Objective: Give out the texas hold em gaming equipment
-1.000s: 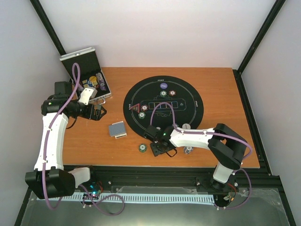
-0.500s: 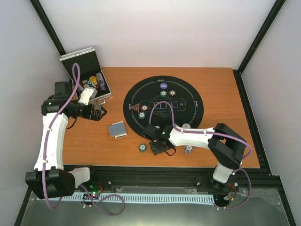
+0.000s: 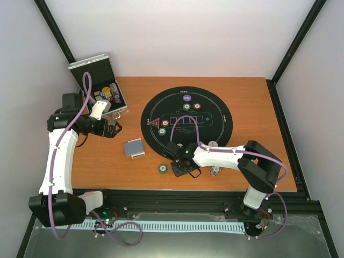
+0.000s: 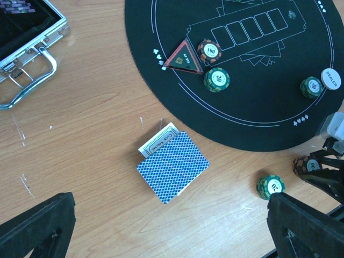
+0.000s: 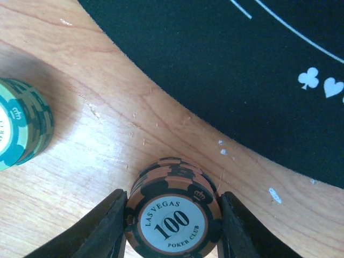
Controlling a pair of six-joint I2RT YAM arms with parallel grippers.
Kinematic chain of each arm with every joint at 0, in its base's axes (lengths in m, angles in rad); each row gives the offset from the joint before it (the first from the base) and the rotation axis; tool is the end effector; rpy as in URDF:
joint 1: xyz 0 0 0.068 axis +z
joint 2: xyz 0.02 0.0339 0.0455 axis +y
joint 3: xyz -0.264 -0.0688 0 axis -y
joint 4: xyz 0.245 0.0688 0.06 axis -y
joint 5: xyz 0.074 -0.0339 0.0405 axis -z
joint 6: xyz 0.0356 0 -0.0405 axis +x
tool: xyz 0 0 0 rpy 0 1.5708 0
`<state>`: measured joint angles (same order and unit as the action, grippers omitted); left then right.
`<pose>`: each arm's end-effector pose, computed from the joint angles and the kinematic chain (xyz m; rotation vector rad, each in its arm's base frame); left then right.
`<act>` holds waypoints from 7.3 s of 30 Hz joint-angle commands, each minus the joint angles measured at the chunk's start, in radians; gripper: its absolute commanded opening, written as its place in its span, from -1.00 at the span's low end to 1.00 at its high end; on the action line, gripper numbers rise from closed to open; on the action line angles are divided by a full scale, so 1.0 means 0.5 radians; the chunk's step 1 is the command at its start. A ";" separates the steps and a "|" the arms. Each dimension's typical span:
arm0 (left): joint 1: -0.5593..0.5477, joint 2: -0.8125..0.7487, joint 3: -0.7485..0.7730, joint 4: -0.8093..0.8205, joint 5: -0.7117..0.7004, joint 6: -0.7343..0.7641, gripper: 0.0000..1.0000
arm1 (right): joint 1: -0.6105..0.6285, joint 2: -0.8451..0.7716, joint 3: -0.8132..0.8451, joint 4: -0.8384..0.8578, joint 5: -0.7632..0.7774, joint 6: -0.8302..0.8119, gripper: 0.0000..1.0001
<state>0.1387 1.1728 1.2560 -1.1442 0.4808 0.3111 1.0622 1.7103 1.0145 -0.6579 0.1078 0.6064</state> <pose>0.2086 0.0125 0.3449 0.3754 2.4841 -0.4534 0.1527 0.2661 0.1571 -0.6416 2.8420 0.1296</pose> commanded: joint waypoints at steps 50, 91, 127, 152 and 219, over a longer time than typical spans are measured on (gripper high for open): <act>0.011 0.035 0.148 -0.034 0.029 -0.015 1.00 | -1.294 0.427 0.571 -0.055 -0.070 -0.610 -0.58; 0.011 0.025 0.106 -0.006 0.094 -0.010 0.99 | -0.977 -0.647 -0.170 -0.435 0.136 -0.100 0.46; 0.011 0.011 0.090 0.009 0.104 -0.023 1.00 | -0.640 -0.768 -0.603 -0.305 0.105 0.252 -0.09; 0.011 0.007 0.089 0.000 0.118 -0.024 1.00 | -0.636 -0.670 0.083 -0.599 0.198 0.070 -0.42; 0.010 0.128 0.015 0.077 0.088 0.039 1.00 | -0.859 1.973 3.018 -0.513 -0.411 -0.401 0.09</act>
<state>0.1387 1.2354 1.2621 -1.1206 0.5198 0.3157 0.6292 2.6812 2.5050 -0.9039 -0.1024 0.4088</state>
